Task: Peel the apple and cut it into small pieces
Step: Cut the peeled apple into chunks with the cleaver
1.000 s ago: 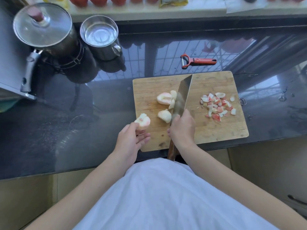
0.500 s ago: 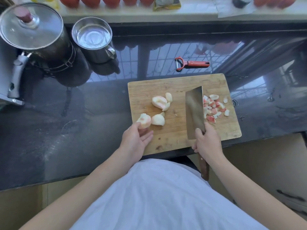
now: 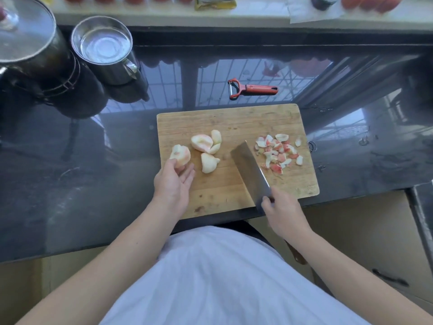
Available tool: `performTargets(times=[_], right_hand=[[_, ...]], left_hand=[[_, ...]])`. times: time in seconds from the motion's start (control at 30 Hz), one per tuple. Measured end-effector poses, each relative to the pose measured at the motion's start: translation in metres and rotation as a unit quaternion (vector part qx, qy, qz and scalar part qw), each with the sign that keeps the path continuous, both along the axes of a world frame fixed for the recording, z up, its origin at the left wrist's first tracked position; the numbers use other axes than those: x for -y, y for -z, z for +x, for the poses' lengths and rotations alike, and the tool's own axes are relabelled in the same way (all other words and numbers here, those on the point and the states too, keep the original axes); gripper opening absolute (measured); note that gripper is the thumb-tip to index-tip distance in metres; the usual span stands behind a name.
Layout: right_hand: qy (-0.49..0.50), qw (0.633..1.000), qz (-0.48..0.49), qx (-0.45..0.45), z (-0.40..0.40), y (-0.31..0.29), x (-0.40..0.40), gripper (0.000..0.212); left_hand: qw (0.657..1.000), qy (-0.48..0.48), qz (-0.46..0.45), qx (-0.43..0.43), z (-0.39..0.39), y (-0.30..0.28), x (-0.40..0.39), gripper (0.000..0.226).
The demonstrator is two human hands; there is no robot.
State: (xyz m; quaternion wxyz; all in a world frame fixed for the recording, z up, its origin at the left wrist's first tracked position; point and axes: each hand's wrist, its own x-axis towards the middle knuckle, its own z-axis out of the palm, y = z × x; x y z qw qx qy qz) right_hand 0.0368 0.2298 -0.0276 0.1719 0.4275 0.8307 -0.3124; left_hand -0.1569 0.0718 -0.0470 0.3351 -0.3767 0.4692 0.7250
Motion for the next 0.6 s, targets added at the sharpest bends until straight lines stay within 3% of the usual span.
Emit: performTargets(times=[0.13, 0.23, 0.37, 0.6], right_hand=[[-0.028, 1.000, 0.008, -0.010, 0.013, -0.007, -0.038, 0.019], [-0.200, 0.980, 0.000, -0.010, 0.021, -0.014, -0.048, 0.020], [-0.391, 0.920, -0.016, -0.011, 0.020, 0.005, -0.040, 0.010], [-0.449, 0.893, -0.013, -0.026, 0.023, 0.018, -0.054, 0.013]], left_hand=[[0.996, -0.001, -0.077, -0.038, 0.020, -0.001, 0.037, 0.023], [0.992, -0.053, -0.107, -0.047, 0.045, -0.002, 0.047, 0.028], [0.983, -0.116, -0.131, -0.058, 0.082, -0.010, 0.032, 0.022], [0.967, -0.148, -0.187, -0.086, 0.128, -0.024, 0.006, 0.019]])
